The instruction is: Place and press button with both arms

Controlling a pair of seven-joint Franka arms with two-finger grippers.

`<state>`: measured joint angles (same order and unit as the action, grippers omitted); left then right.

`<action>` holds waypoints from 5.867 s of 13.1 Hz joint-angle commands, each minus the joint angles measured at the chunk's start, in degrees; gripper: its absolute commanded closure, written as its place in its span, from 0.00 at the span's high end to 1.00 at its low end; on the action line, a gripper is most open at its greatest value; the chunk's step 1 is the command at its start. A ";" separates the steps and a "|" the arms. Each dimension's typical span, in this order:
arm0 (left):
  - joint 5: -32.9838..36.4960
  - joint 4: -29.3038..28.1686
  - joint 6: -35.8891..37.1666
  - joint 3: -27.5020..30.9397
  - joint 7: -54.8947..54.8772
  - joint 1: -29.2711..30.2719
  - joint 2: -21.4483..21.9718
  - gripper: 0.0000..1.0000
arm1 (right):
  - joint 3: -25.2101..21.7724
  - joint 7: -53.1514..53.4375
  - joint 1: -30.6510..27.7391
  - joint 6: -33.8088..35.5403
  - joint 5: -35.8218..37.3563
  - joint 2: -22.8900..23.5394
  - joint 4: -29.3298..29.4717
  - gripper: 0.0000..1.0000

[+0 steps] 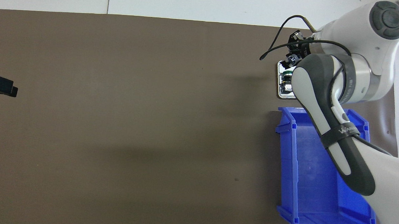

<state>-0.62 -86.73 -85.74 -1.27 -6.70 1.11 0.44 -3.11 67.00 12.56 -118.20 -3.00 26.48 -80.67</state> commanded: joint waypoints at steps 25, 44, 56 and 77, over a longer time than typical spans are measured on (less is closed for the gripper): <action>0.97 -1.51 0.13 -0.31 0.10 0.39 1.40 1.00 | 0.21 75.12 35.78 -12.67 11.96 6.66 -10.03 0.36; -5.18 -20.23 -19.19 -1.36 -39.68 -14.19 5.02 1.00 | 0.12 -1.55 8.56 -0.82 9.25 -11.88 -10.29 1.00; -7.02 -31.57 -42.83 -1.36 -46.66 -29.67 -5.00 1.00 | -0.58 -56.52 -12.29 24.14 5.02 -28.05 -8.80 1.00; -7.11 -31.75 -54.89 -1.01 -39.01 -35.65 -16.61 0.90 | 0.21 -62.16 -12.56 30.13 4.23 -28.24 -9.85 1.00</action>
<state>-7.07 -117.60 -139.76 -3.29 -46.24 -33.53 -16.58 -2.98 5.70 0.41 -86.76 2.39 -0.79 -89.02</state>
